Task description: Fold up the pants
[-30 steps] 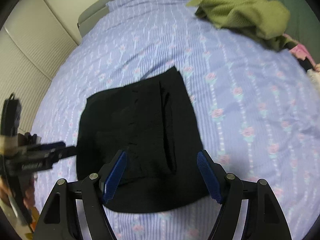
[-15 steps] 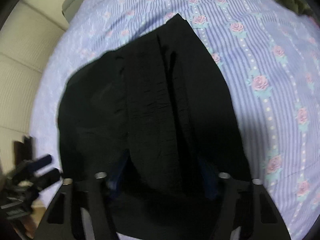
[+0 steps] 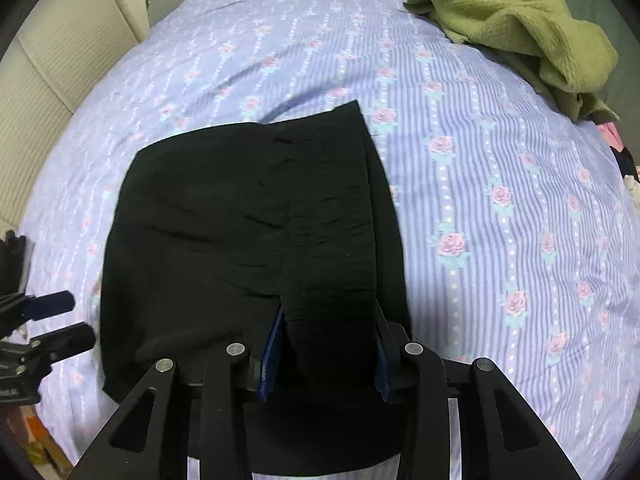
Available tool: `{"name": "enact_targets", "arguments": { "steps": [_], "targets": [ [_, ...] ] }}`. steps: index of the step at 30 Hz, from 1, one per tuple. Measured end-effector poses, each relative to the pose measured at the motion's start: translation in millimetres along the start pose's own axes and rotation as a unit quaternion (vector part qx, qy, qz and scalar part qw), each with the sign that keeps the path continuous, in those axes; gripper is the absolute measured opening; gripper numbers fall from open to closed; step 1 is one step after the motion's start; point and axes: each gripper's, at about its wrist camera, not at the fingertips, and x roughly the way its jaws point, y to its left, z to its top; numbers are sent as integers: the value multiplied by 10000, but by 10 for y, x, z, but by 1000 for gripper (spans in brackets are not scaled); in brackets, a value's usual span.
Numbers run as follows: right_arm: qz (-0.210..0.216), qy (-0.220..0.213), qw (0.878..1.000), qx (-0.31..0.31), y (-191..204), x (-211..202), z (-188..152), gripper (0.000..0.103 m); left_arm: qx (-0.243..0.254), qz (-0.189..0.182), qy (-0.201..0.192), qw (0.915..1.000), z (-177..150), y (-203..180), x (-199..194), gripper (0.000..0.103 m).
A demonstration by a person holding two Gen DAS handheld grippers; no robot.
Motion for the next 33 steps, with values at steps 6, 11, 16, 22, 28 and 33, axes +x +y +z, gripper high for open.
{"name": "enact_targets", "arguments": {
  "steps": [6, 11, 16, 22, 28, 33],
  "targets": [
    [-84, 118, 9999, 75, -143, 57, -15, 40, 0, -28, 38, 10000, -11, -73, 2, 70],
    [-244, 99, 9995, 171, -202, -16, -3, 69, 72, 95, 17, 9999, -44, -154, -40, 73],
    [-569, -136, 9962, 642, -313, -343, -192, 75, 113, 154, -80, 9998, -103, -172, -231, 75],
    [-894, -423, 9925, 719, -351, -971, -528, 75, 146, 158, -376, 9991, -262, -185, -688, 78],
    [-574, -981, 9909, 720, -129, -1796, -825, 75, 205, 125, -805, 9965, -487, -280, -1280, 80],
    [-470, -1372, 9885, 430, 175, -2268, -1000, 81, 293, 123, -1256, 9916, -673, -422, -1823, 89]
  ]
}}
